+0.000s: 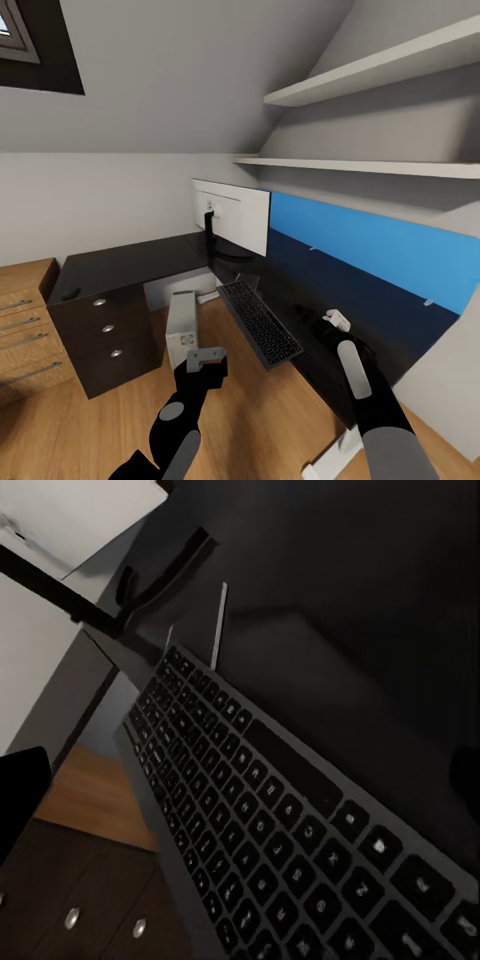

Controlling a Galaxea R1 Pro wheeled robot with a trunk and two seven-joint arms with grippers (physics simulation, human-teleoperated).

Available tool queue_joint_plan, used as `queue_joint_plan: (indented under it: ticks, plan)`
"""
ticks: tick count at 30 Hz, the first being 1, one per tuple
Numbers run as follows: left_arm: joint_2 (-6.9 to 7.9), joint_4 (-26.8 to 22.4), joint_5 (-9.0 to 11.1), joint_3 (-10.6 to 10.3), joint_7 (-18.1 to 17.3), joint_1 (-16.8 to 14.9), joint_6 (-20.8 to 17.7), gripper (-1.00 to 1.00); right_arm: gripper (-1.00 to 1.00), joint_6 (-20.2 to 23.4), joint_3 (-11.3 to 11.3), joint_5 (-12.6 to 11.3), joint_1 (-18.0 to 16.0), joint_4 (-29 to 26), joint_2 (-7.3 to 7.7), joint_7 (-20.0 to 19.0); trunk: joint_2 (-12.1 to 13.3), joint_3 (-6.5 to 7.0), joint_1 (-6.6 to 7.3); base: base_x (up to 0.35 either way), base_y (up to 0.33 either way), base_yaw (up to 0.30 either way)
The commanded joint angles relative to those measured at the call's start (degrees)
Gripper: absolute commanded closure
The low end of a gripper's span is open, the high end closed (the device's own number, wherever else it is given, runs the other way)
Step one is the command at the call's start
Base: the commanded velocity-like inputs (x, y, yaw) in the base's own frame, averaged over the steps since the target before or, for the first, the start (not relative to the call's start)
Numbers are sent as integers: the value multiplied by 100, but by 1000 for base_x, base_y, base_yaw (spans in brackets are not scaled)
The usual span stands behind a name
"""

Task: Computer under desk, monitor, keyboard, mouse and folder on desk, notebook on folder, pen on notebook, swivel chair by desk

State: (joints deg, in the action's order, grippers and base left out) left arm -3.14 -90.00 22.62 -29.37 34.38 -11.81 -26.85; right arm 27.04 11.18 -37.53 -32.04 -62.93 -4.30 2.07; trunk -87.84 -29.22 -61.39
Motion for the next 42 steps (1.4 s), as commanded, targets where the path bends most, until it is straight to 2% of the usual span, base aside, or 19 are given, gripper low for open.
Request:
queue_joint_plan:
  ticks: [1,10,22,23,25,26,29,31,32,34,40,41,42]
  plan:
    - [4,-9,49,-8,51,-5,-13,-100,-100,28,9,-53,-4,8,-14,22,-4,-6,3,-315,-115,-35]
    - [5,-8,49,-7,51,-5,-13,-100,-100,15,7,-48,-4,34,-18,14,-4,-6,3,-284,-89,-11]
    - [6,-9,49,-1,51,-5,-13,-100,-100,4,7,-44,-4,47,-23,3,-4,-6,3,-30,-9,0]
    - [6,-9,48,0,51,-5,-13,-100,-100,-20,-85,-38,-4,296,-50,-31,-4,-6,3,0,0,0]
    - [6,-9,48,1,51,-5,-13,-100,-100,-29,-195,-33,-4,362,-64,-36,-4,-6,3,0,0,0]
    - [6,-9,45,3,51,-5,-13,-100,-100,-137,-685,-39,-4,486,-137,-35,-4,-6,3,0,0,0]
    - [6,-9,42,7,51,-5,-13,-100,-100,-347,-963,-48,-4,531,-257,-31,-4,-6,3,0,0,0]
    - [6,-9,42,11,51,-5,-13,-100,-100,-503,-1041,-54,-4,567,-333,-31,-4,-6,3,0,0,0]
    - [6,-9,41,15,51,-5,-13,-100,-100,-750,-1108,-75,-4,624,-430,-34,-4,-6,3,0,0,0]
    - [6,-12,41,16,51,-5,-13,-100,-100,-878,-1139,-119,-4,669,-473,-36,-4,-6,3,0,0,0]
    - [6,-24,40,18,51,-5,-13,-100,-100,-1077,-1180,-609,-4,944,-545,-30,-4,-6,3,0,0,0]
    - [6,-34,40,20,51,-5,-13,-100,-100,-1108,-1185,-1144,-4,1030,-553,-21,-4,-6,3,0,0,0]
    - [6,-38,40,28,51,-5,-13,-100,-100,-1113,-1186,-1289,-4,1044,-553,-18,-4,-6,3,0,0,0]
